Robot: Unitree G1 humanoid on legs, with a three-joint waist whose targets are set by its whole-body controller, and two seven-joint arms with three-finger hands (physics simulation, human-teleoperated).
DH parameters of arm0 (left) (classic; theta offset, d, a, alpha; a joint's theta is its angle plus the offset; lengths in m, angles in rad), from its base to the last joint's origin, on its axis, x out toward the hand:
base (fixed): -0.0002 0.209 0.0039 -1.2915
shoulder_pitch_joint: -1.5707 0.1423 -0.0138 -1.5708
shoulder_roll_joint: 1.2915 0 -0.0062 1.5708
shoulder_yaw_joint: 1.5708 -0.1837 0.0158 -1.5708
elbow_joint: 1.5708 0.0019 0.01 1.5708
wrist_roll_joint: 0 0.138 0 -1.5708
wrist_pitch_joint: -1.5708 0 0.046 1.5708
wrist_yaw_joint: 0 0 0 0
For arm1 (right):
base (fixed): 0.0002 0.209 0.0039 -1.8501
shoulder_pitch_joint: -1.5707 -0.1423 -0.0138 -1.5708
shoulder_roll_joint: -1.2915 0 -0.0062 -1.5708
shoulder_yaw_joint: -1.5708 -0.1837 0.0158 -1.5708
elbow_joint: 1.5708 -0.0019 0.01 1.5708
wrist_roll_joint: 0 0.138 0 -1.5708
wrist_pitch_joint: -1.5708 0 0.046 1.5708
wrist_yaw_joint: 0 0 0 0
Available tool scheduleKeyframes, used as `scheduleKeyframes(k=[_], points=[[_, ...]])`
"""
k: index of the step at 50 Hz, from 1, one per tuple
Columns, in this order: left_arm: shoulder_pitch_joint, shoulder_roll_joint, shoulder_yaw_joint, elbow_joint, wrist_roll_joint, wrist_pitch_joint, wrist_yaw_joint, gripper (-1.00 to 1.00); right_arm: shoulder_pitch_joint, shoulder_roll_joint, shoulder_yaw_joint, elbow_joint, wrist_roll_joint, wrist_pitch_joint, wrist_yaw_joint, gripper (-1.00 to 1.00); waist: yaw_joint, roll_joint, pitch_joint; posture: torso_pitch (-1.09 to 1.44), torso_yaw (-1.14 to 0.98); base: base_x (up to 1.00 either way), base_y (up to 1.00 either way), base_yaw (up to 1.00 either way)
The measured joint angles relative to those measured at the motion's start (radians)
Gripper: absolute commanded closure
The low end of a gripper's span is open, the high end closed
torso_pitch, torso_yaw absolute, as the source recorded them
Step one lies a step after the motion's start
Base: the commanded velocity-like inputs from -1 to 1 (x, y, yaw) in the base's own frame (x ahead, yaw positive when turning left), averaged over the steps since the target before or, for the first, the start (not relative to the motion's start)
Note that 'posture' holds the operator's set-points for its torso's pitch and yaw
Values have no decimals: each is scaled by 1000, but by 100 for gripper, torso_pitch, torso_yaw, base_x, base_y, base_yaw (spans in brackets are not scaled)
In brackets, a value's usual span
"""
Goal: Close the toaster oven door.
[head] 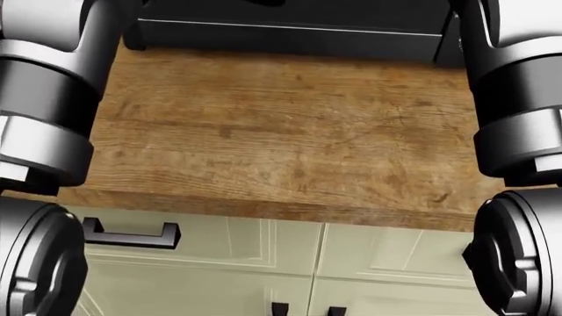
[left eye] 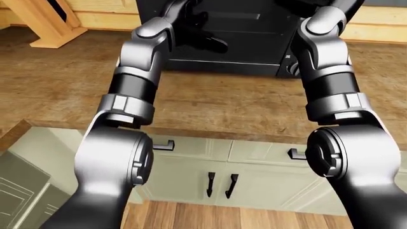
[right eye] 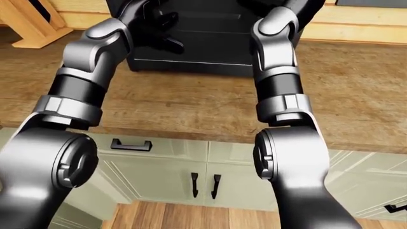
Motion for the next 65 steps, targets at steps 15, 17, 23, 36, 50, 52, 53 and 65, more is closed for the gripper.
scheduleKeyframes(k=[15,17,23,36,50,52,53,65], points=[[-52,-1,10,166,43,-123,-24,-100,8,0,1,-3,5,-4,0,-100,-1,-1,-6,0,0,0,0,0],[-52,-3,10,175,51,-138,-25,-100,8,0,1,-2,5,-3,0,-100,-1,-1,-7,0,0,0,0,0],[-54,-7,10,212,78,-190,-29,-100,6,0,1,-4,6,-2,0,-100,-2,-1,-11,0,0,0,0,0],[-56,-14,13,275,150,-234,-50,-100,7,-2,0,-7,10,0,-1,-100,-2,-1,-14,0,0,0,0,0],[-77,-21,27,304,192,-229,-74,-100,3,-2,1,-10,12,7,1,-100,0,-3,-15,0,0,0,0,0],[-78,-22,29,307,197,-229,-77,-100,3,-3,0,-10,13,7,1,-100,0,-4,-16,0,0,0,0,0],[-78,-23,29,309,199,-230,-78,-100,5,-2,0,-13,13,7,1,-100,1,-4,-16,0,0,0,0,0],[-83,-34,32,320,226,-234,-77,-100,16,-3,-2,-25,19,13,0,-100,2,-6,-16,0,0,0,0,0]])
